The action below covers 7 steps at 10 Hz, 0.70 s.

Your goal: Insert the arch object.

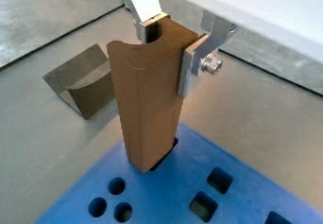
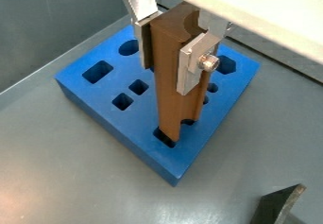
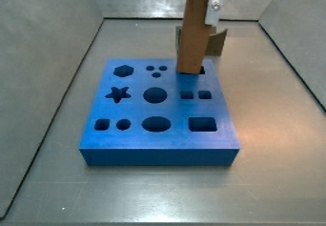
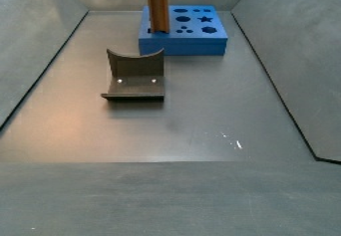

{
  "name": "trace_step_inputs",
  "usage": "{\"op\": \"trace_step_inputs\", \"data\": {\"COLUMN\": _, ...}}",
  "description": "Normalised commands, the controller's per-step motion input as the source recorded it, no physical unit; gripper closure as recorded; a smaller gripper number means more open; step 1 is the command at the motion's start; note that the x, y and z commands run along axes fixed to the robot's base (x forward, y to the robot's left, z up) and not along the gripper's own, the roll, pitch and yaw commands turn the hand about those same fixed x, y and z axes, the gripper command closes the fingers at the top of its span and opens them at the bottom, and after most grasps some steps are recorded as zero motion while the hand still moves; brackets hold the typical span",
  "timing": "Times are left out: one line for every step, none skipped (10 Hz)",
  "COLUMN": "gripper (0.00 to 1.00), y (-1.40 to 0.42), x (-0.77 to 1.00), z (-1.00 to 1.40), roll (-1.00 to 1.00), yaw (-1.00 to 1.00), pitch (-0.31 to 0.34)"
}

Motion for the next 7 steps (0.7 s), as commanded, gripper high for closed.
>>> {"op": "trace_step_inputs", "data": {"gripper": 1.00, "y": 0.00, "x": 0.58, "z": -0.38, "roll": -0.02, "yaw": 0.00, "pitch": 0.000}}
{"op": "trace_step_inputs", "data": {"gripper": 1.00, "y": 0.00, "x": 0.61, "z": -0.41, "roll": -0.06, "yaw": 0.00, "pitch": 0.000}}
{"op": "trace_step_inputs", "data": {"gripper": 1.00, "y": 0.00, "x": 0.55, "z": -0.38, "roll": -0.03, "yaw": 0.00, "pitch": 0.000}}
{"op": "trace_step_inputs", "data": {"gripper": 1.00, "y": 0.00, "x": 0.48, "z": -0.39, "roll": -0.03, "yaw": 0.00, "pitch": 0.000}}
{"op": "trace_step_inputs", "data": {"gripper": 1.00, "y": 0.00, "x": 0.40, "z": -0.37, "roll": -0.01, "yaw": 0.00, "pitch": 0.000}}
{"op": "trace_step_inputs", "data": {"gripper": 1.00, "y": 0.00, "x": 0.35, "z": -0.39, "roll": -0.02, "yaw": 0.00, "pitch": 0.000}}
{"op": "trace_step_inputs", "data": {"gripper": 1.00, "y": 0.02, "x": 0.31, "z": -0.39, "roll": -0.03, "yaw": 0.01, "pitch": 0.000}}
